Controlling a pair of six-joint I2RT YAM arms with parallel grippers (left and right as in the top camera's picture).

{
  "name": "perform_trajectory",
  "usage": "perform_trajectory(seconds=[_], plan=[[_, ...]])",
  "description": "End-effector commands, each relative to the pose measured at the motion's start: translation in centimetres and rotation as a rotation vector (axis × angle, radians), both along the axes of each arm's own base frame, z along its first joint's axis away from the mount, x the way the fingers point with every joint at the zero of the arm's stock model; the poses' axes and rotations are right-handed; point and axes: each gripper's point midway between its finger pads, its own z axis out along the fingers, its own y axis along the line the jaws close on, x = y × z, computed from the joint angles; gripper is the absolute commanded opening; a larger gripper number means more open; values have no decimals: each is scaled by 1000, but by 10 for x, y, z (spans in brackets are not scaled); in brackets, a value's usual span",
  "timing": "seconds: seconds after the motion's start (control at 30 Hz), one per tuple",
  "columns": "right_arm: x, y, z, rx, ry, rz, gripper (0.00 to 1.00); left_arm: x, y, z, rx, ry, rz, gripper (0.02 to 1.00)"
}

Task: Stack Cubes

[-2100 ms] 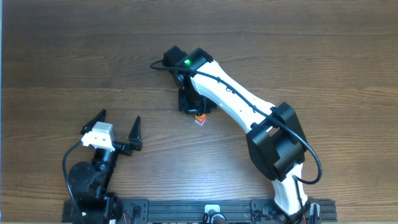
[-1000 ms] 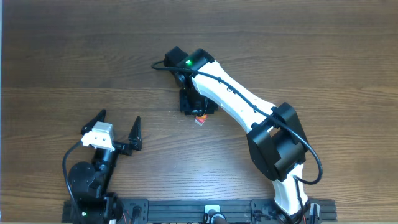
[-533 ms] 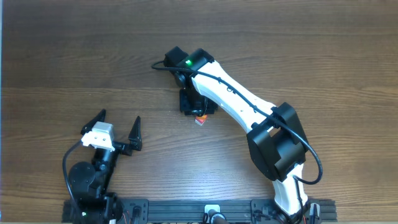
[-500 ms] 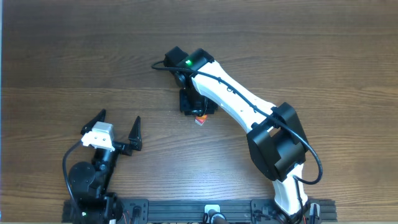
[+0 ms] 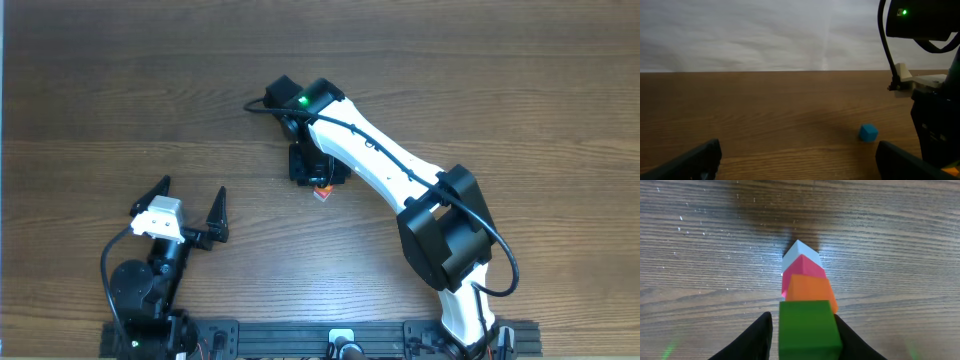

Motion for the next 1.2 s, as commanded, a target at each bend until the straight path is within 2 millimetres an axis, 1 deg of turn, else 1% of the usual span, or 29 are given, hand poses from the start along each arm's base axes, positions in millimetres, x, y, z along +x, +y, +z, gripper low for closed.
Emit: perform_trajectory(seconds=[0.03, 0.47, 0.57, 0.73, 0.8, 0.83, 0.93, 0.97, 1.1, 1.13, 1.2], plan=[[-3, -4, 7, 11, 0, -14, 380, 0, -1, -2, 17, -6, -4, 1000], [-2, -4, 9, 12, -6, -14, 378, 0, -1, -2, 17, -6, -4, 1000], [-2, -4, 10, 14, -10, -13, 402, 0, -1, -2, 17, -7, -4, 1000], [-2, -4, 14, 20, -17, -10, 496, 0, -1, -2, 17, -6, -4, 1000], [-2, -4, 14, 20, -18, -9, 555, 0, -1, -2, 17, -6, -4, 1000], [-2, -4, 14, 20, -18, -8, 614, 0, -1, -2, 17, -6, -4, 998], [-2, -3, 15, 22, -18, -2, 840, 0, -1, -2, 17, -6, -4, 1000], [-1, -3, 15, 23, -20, -2, 877, 0, -1, -2, 17, -7, -4, 1000], [2, 0, 21, 34, -33, 10, 978, 0, -1, -2, 17, -6, -4, 1000], [4, 1, 23, 39, -39, 16, 993, 0, -1, -2, 17, -7, -4, 998], [7, 2, 29, 43, -54, 18, 991, 0, -1, -2, 17, -6, -4, 1000]])
